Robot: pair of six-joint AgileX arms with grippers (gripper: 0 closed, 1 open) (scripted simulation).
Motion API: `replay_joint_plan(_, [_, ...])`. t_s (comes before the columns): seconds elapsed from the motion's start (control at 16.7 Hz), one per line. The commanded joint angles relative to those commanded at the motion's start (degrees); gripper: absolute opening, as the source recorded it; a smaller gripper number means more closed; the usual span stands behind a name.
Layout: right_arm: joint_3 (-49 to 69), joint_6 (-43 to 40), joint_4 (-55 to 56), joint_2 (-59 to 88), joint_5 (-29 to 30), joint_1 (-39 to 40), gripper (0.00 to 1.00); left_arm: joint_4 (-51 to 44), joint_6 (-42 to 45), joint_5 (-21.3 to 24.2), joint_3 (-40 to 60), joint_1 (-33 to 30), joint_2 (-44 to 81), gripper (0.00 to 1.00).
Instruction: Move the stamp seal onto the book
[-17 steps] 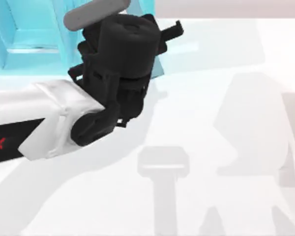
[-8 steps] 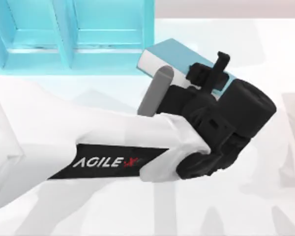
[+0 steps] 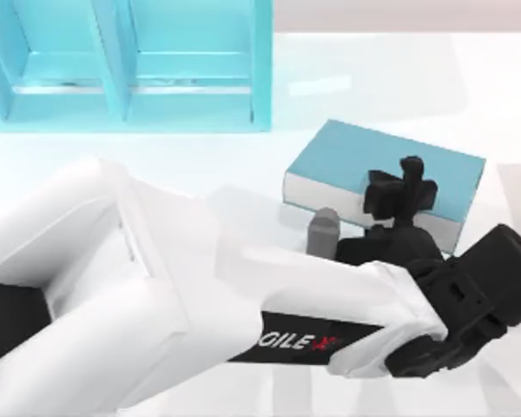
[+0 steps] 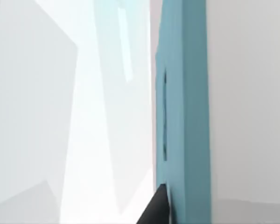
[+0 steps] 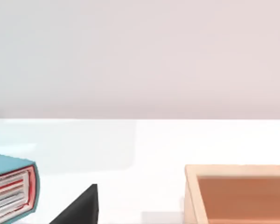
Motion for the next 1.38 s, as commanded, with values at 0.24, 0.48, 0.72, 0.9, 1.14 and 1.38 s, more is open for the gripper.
replay_joint_plan(0.24, [0.00, 0.00, 0.00, 0.00, 0.00, 0.00, 1.00, -0.51, -2.33, -0.70, 0.57, -0.57, 0.71, 0.00])
replay_joint_plan(0.48, [0.00, 0.00, 0.00, 0.00, 0.00, 0.00, 1.00, -0.67, -2.36, -0.49, 0.16, -0.37, 0.64, 0.00])
replay_joint_plan(0.72, [0.00, 0.00, 0.00, 0.00, 0.00, 0.00, 1.00, -1.83, -3.53, -1.14, 0.43, -1.17, 0.36, 0.00])
replay_joint_plan(0.9, [0.00, 0.00, 0.00, 0.00, 0.00, 0.00, 1.00, -1.64, -3.48, -0.96, 0.16, -0.94, 0.74, 0.00])
replay_joint_plan(1.14, [0.00, 0.00, 0.00, 0.00, 0.00, 0.00, 1.00, 2.01, -3.44, -0.82, -1.16, -0.93, 3.26, 0.00])
replay_joint_plan(1.38, [0.00, 0.00, 0.00, 0.00, 0.00, 0.00, 1.00, 3.74, -3.42, -0.87, -1.69, -0.92, 4.28, 0.00])
